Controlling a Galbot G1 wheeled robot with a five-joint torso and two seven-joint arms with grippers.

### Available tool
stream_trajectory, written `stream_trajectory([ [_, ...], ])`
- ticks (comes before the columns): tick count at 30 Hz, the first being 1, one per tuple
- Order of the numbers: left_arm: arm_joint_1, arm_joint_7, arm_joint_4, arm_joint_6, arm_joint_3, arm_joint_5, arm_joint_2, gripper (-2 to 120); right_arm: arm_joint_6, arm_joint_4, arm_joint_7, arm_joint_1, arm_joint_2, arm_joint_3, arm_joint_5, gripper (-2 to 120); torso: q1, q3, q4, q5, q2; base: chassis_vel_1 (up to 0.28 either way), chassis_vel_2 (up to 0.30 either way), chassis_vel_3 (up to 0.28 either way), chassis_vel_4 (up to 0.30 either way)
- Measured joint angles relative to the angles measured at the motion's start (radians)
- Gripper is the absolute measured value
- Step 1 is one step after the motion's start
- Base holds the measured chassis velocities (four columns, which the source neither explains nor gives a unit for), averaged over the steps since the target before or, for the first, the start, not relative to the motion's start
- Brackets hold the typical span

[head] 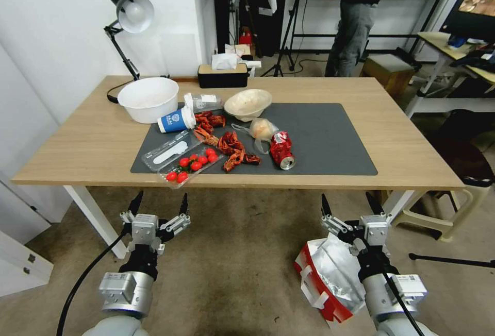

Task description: Pick up the food delivery bag from the floor and place it on the table.

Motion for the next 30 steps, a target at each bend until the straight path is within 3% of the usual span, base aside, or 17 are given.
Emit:
stream_trajectory([
  [8, -0.008, -0.061, -0.036, 0.106, 0.064, -0.055, -0.007, 100, -0.107, 0.056, -0.002, -0.03, -0.021, 0.019, 0.059, 100, 0.0, 0.0, -0.0003, -0.0004, 0.0, 0.0, 0.0, 0.0, 0.0],
  [9, -0.008, -0.071, -0.04, 0.119, 0.071, -0.065, -0.007, 100, -0.117, 0.06, -0.002, -0.033, -0.023, 0.02, 0.067, 100, 0.0, 0.0, 0.0001, 0.0011, 0.0, 0.0, 0.0, 0.0, 0.0],
  [11, -0.011, -0.119, -0.073, 0.19, 0.126, -0.118, -0.012, 100, -0.185, 0.103, -0.006, -0.054, -0.038, 0.036, 0.115, 100, 0.0, 0.0, 0.0001, -0.0002, 0.0, 0.0, 0.0, 0.0, 0.0],
  [15, -0.013, -0.184, -0.104, 0.256, 0.196, -0.196, -0.018, 100, -0.255, 0.162, -0.018, -0.082, -0.059, 0.064, 0.179, 100, 0.0, 0.0, -0.0002, 0.0, 0.0, 0.0, 0.0, 0.0, 0.0],
  [30, -0.004, -0.197, -0.096, 0.192, 0.206, -0.219, -0.021, 100, -0.244, 0.175, -0.027, -0.086, -0.059, 0.071, 0.186, 100, 0.0, 0.0, 0.0001, 0.0, 0.0, 0.0, 0.0, 0.0, 0.0],
])
